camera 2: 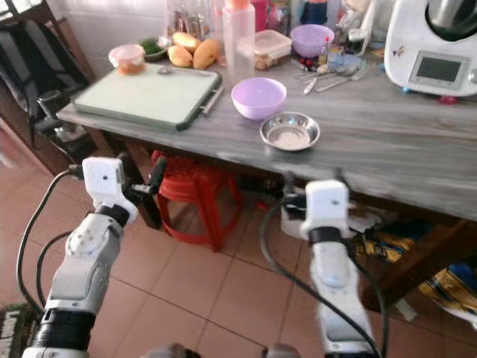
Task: Setting the table
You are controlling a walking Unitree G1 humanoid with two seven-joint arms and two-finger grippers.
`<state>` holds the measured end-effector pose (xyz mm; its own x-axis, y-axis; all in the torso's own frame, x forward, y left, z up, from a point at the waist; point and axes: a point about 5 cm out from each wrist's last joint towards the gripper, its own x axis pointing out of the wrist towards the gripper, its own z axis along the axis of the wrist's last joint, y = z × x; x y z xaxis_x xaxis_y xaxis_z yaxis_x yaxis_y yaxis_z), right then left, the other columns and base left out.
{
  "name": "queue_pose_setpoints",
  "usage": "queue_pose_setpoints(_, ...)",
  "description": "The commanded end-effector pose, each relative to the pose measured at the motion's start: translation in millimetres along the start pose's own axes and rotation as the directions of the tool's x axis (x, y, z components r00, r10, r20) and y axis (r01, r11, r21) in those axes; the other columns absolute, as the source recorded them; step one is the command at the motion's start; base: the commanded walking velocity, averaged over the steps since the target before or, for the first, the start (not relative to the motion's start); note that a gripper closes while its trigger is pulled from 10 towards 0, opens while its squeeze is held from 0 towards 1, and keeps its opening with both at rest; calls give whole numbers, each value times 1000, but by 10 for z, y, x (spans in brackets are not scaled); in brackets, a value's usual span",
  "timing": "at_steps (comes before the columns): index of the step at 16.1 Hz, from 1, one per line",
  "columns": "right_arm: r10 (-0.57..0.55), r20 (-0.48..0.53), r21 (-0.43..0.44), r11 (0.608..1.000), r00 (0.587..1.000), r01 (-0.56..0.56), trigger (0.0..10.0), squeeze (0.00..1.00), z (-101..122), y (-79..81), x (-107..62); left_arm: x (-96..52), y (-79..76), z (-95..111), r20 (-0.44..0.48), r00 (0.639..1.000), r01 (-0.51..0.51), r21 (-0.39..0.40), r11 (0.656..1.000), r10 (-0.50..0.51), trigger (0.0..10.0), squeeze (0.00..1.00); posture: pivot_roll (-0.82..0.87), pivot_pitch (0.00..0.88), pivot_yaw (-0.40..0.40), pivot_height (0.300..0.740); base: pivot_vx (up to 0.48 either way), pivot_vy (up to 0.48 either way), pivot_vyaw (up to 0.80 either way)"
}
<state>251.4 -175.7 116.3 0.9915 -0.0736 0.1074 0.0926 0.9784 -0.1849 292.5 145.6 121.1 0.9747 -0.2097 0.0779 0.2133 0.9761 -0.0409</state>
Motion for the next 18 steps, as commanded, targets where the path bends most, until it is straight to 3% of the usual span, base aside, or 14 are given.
queue_pose_setpoints(1,2,-4,18,1000,1000,-2,10000,0,26,1,-12,-46,32,-18,-5,1000,-22,0,1000,22,10000,0,-32,0,18,740,0,0,0)
queue_pose_setpoints(3,-5,-6,-49,999,1000,4,10000,0,3,-7,30,-162,47,-151,-47,994,-97,-39,995,95,10000,0,-34,0,7,740,0,0,0)
queue_pose_setpoints(5,-22,-6,49,999,1000,22,10000,0,22,-40,51,-276,24,-280,-102,987,-138,-99,985,128,10000,0,-38,0,21,740,0,0,0)
queue_pose_setpoints(6,-43,21,50,998,999,42,10000,0,49,-68,56,-290,17,-318,-125,983,-152,-123,981,137,10000,0,-45,0,30,740,0,0,0)
queue_pose_setpoints(7,-49,8,93,994,999,48,10000,0,14,-89,52,-225,20,-300,-117,985,-146,-138,980,130,10000,0,-61,0,44,740,0,0,0)
queue_pose_setpoints(9,-82,-34,94,992,996,85,10000,0,-43,-127,22,-135,-8,-285,-107,989,-121,-140,983,106,10000,0,-91,0,67,740,0,0,0)
queue_pose_setpoints(11,-48,-32,120,991,998,51,10000,0,-31,-182,-113,-73,-238,-331,-122,992,-54,-172,984,33,10000,0,-154,0,78,740,0,0,0)
queue_pose_setpoints(14,-101,-52,88,991,994,105,10000,0,-45,-343,-221,-55,-487,-399,-148,987,33,-231,972,-68,10000,0,-210,0,77,740,0,0,0)
queue_pose_setpoints(16,-99,-61,56,993,993,103,10000,0,-30,-338,-210,-17,-503,-399,-147,987,21,-237,971,-57,10000,0,-209,0,59,740,0,0,0)
queue_pose_setpoints(17,-55,-53,13,998,997,56,10000,0,-16,-260,-147,6,-458,-382,-140,990,-12,-238,971,-23,10000,0,-169,0,26,740,0,0,0)
queue_pose_setpoints(18,-41,-57,57,997,998,44,10000,0,-18,-213,-107,-28,-398,-366,-125,992,-36,-220,975,8,10000,0,-143,0,7,740,0,0,0)
